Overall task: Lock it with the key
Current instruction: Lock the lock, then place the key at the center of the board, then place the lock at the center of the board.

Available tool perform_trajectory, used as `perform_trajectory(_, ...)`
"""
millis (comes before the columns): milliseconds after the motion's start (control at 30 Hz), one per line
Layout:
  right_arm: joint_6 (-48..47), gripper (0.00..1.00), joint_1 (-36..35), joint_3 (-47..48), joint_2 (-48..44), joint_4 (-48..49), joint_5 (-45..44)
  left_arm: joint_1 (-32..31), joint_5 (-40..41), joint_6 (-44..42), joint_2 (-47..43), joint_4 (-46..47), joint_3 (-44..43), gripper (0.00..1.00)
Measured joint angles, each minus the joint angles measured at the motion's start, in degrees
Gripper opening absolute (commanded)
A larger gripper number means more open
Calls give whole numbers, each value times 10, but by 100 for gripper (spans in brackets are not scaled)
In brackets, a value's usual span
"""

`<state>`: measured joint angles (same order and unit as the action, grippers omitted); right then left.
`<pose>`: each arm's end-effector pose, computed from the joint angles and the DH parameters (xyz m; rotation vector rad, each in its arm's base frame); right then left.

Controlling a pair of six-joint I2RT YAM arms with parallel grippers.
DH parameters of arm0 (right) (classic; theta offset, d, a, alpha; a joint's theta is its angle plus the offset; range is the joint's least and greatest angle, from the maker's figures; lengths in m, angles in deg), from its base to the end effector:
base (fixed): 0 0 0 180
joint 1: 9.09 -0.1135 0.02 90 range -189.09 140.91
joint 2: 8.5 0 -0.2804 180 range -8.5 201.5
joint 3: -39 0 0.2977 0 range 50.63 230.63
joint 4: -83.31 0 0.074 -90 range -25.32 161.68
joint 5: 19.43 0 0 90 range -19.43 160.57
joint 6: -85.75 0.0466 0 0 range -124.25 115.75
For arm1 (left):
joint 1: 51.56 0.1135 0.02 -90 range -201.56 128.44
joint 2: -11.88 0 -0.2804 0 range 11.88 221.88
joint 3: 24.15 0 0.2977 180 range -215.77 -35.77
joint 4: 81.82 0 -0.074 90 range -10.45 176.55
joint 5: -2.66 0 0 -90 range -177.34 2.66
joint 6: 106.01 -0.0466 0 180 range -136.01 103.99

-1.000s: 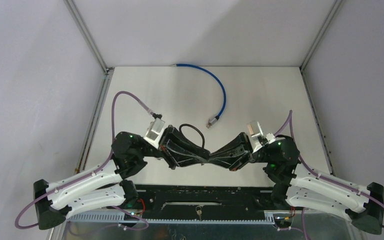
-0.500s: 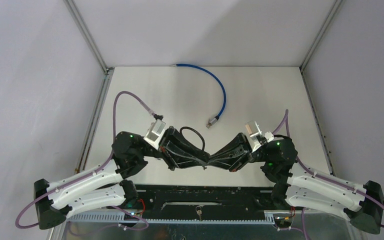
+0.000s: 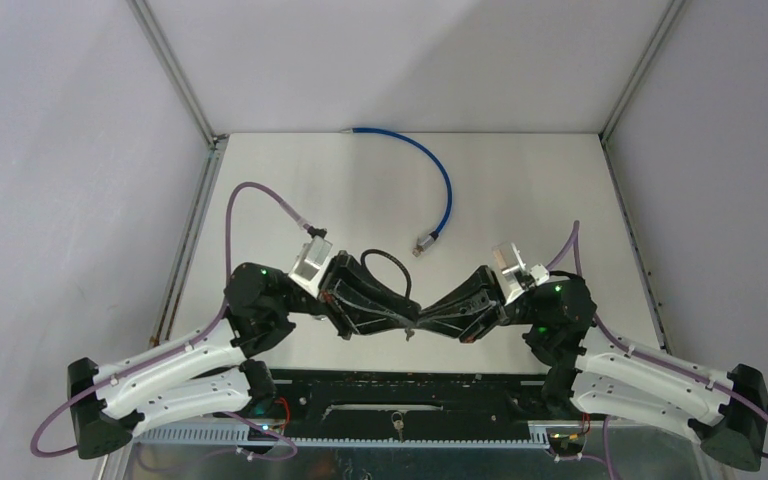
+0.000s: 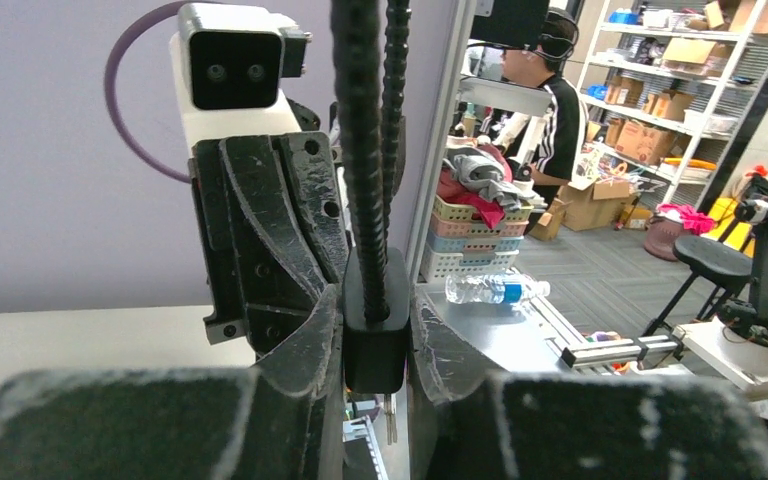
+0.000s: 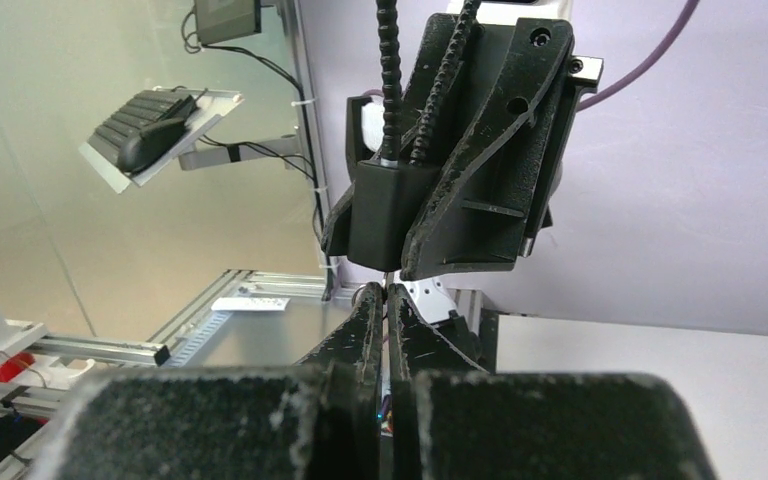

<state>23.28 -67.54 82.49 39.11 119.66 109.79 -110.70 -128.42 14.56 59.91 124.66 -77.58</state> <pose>0.0905 0.2038 0.3579 -0.9814 0.8740 1.6521 0.0873 -0.2059 0.4076 1.0078 0.8987 -1.7184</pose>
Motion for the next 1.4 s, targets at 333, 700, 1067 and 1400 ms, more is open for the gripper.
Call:
perform_trajectory(333, -48, 0, 9, -2, -39, -76, -33, 0, 56, -16, -18, -45, 0, 0)
perform_trajectory(700, -126, 0, 12, -32, -104, -230, -188, 0, 152, -31, -83, 3, -2, 0)
perform_trajectory(1067, -145, 0, 12, -32, -104, -259, -351, 1, 315, -43, -83, -134, -8, 0)
perform_trajectory(1400, -114, 7, 12, -32, -44, -372, -498, 47, 450, -8, -20, -308, -15, 0)
